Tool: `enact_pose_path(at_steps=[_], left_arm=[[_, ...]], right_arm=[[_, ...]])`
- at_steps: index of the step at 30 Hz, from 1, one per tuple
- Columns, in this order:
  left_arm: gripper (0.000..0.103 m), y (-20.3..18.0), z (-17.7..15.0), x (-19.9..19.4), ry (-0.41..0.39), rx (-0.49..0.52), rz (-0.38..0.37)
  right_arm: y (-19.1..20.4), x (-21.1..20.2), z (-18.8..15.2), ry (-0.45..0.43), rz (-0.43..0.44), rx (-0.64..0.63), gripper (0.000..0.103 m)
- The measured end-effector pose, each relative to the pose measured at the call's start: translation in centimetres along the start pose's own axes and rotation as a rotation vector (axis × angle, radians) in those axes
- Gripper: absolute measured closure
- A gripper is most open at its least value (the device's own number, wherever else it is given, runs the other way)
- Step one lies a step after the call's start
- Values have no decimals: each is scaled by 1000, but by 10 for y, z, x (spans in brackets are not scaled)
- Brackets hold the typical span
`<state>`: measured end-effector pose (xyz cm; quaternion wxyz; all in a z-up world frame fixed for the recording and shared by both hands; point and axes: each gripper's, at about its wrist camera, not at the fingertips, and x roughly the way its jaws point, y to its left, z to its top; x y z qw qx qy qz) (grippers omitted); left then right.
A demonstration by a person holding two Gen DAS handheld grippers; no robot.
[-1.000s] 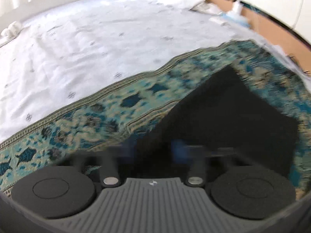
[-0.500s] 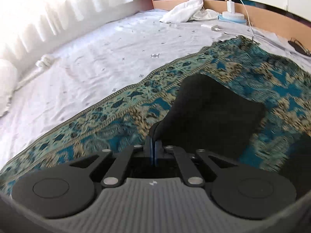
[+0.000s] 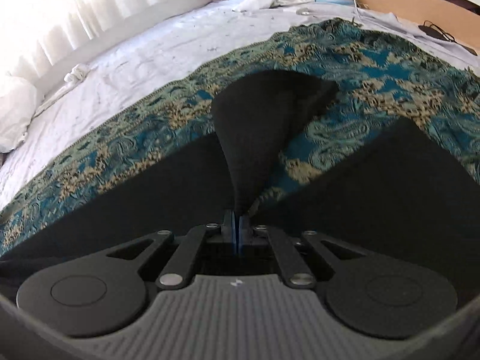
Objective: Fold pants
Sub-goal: 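Close the left tool on the waistband while the right tool grasps the hem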
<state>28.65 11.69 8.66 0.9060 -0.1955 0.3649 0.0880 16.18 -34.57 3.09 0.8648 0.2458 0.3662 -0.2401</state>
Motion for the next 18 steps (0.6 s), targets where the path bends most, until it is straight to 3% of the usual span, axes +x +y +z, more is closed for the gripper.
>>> enact_pose_path(at_steps=[3,9,13,17,18], left_arm=[[31,-18,17,23,-1,-21,46],[30,-47,35,87,46,-37,185],[30,-48,35,122,107,-111,212],[30,-61,24,130,63,-14,274],[40,-64,22,132,58,16,288]], right_arm=[[1,2,-7,-7,-9,-23,99],[0,7,-16,-29,-18,-72,98],[4,8,-20,-48,-29,-118,98],[4,10,-21,-53,-26,-129,99],[5,10,-21,-55,-26,-132,99]])
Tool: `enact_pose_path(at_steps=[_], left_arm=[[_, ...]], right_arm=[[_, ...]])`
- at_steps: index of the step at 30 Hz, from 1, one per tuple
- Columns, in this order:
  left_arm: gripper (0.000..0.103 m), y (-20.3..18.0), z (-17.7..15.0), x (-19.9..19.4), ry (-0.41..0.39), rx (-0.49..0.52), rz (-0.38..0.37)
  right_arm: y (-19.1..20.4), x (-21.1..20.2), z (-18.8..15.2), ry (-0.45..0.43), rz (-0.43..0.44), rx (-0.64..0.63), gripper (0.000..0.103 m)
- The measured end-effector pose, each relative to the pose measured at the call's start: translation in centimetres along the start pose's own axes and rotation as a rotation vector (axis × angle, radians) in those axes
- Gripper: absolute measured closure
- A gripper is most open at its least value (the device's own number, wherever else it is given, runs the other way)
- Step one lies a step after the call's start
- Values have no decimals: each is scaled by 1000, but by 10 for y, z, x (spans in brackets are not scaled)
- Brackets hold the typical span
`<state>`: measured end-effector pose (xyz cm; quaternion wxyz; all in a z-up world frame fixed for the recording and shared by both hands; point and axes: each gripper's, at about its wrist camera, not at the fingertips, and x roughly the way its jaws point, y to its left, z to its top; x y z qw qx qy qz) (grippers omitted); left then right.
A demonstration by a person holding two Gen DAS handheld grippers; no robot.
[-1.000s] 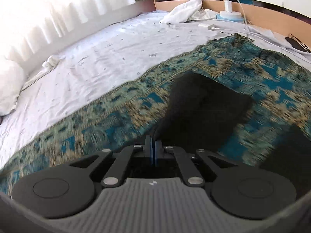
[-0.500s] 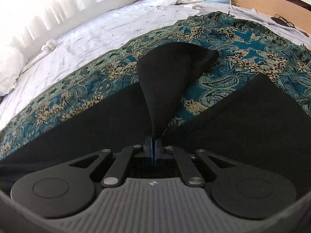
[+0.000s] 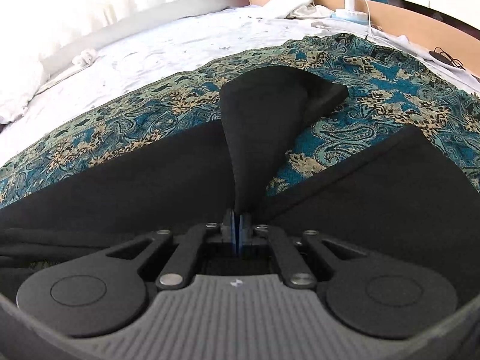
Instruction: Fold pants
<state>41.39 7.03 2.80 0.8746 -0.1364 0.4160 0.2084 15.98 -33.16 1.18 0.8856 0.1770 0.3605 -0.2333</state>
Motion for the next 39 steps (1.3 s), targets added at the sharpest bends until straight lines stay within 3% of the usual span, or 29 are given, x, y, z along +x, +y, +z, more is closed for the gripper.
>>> enact_pose_path(at_steps=[1,3,6,12,17,22,27,30,34,35,37,39], left_arm=[[64,-2,-3,-2,-19,27,16],[88,-4,-6,-8,-59,73,38],[96,10,-6,-25,-82,64,-24],[97,65,-26,-86,-147,53,-183],[96,126,-81,-140,-219,51,-259],[96,165,-144,-173,-271,58,-245],[96,182,-189,-181,-246,98,-215],[95,186,-203,-175,-217,106,-184],[94,188,-210,-175,-225,124,-178],[93,187,-211,-175,-225,130,-175],[92,187,-212,-173,-222,135,-168],[90,185,-216,-170,-229,141,-159]], right_arm=[[0,0,0,-3,0,-4,99],[0,-1,0,-10,4,-6,99],[-2,-10,1,-41,16,5,98],[-15,-50,5,-146,43,8,98],[-39,-85,-7,-181,51,26,98],[-60,-109,-41,-162,15,24,98],[-77,-121,-77,-147,-61,-8,98],[-87,-116,-90,-125,-137,-31,99],[-102,-120,-97,-131,-155,-12,98],[-104,-122,-97,-139,-157,-10,97],[-107,-126,-96,-165,-146,-1,82],[-106,-128,-93,-201,-136,-5,56]])
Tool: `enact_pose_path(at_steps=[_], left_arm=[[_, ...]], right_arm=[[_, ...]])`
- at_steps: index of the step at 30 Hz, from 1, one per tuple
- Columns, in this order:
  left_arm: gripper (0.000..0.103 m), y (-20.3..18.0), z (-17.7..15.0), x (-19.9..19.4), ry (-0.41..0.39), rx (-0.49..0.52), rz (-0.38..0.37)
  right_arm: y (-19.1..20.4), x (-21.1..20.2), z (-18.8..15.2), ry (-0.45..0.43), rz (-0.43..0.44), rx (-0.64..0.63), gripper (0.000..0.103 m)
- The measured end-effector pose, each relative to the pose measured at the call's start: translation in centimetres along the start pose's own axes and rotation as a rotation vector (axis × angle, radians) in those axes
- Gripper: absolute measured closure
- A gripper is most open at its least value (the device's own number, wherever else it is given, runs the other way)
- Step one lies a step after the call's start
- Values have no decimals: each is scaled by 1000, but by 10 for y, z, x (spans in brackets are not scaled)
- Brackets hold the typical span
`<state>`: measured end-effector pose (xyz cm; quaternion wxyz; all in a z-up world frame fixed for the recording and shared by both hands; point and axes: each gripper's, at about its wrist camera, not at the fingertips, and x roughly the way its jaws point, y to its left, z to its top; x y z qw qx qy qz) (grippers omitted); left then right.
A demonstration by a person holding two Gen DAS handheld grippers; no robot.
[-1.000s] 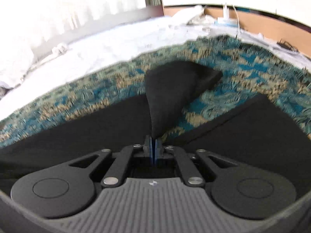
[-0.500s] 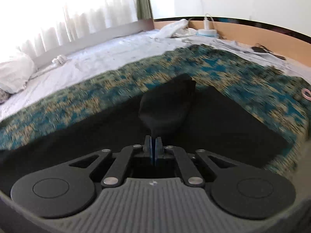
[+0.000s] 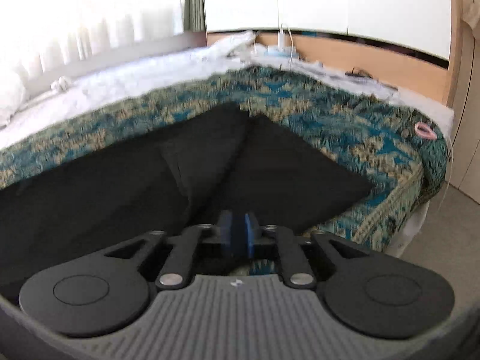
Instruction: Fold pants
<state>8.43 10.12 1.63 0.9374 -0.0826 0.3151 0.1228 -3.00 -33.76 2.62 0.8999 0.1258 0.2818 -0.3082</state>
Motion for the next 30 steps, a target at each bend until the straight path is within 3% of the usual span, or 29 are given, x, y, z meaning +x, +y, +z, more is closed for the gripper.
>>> enact_pose_path(at_steps=[1,6,15,17,18,19,25,30], left_arm=[[90,-2,-2,0,-8,11,7],[90,-11,-6,1,-34,67,43],[90,-11,-7,4,-46,87,46],[90,-12,-8,5,-49,91,47],[90,-12,-8,5,-50,92,49],[90,-12,-8,5,-50,94,49],[90,-7,-7,6,-46,78,30],[88,-2,-5,6,-42,51,15]], right_arm=[[4,1,4,-9,18,-15,43],[43,13,19,-70,27,-160,27],[86,71,35,1,-21,-252,25],[84,81,35,44,-19,-230,44],[80,83,35,58,-15,-205,76],[75,82,35,52,-25,-176,93],[24,63,41,19,-68,44,96],[-50,45,30,30,-112,334,96]])
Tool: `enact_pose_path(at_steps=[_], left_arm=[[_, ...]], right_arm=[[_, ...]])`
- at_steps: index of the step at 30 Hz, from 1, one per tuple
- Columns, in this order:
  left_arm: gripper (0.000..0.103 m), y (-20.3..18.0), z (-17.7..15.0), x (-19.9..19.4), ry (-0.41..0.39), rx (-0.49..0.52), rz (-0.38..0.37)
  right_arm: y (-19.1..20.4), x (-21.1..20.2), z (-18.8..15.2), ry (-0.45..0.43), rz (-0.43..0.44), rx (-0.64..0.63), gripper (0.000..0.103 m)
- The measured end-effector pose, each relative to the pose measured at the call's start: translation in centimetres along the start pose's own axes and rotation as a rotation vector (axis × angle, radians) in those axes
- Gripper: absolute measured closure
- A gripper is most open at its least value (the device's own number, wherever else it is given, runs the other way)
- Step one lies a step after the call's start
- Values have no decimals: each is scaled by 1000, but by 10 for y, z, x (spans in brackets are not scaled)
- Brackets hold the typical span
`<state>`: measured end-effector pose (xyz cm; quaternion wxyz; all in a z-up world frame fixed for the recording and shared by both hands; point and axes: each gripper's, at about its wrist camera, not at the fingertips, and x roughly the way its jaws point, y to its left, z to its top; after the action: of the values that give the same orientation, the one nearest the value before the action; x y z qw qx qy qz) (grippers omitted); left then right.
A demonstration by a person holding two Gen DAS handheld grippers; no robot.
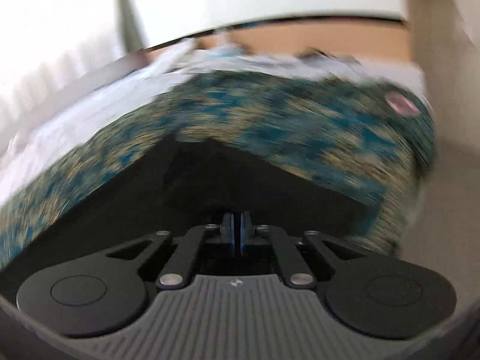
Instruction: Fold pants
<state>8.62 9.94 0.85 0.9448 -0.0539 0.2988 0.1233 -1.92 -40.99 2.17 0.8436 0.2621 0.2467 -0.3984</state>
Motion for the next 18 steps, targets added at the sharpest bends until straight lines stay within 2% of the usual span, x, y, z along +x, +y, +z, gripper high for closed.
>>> enact_pose_path(at_steps=[2,5,9,11,14,15,16,18], left_arm=[[88,2,1,0,4,-12,-7],[88,4,1,0,6,-24,-10],[87,4,0,0,4,-19,-2],[87,2,1,0,5,-15,1],[87,2,1,0,6,-17,2],[87,2,1,0,5,-16,2],[87,2,1,0,5,-16,2],[87,1,0,0,3,-14,4]], right_arm=[[-21,-1,-1,5,-11,36,96],[-30,-11,-6,-55,-85,-39,97],[-41,-18,-8,-70,-69,-38,97],[-41,-22,-8,-86,-51,-40,92],[-38,-27,-7,-107,56,-24,77],[-36,-25,-6,-109,82,-21,59],[-34,-23,-5,-106,106,-20,47],[-30,-15,-4,-92,120,-2,41]])
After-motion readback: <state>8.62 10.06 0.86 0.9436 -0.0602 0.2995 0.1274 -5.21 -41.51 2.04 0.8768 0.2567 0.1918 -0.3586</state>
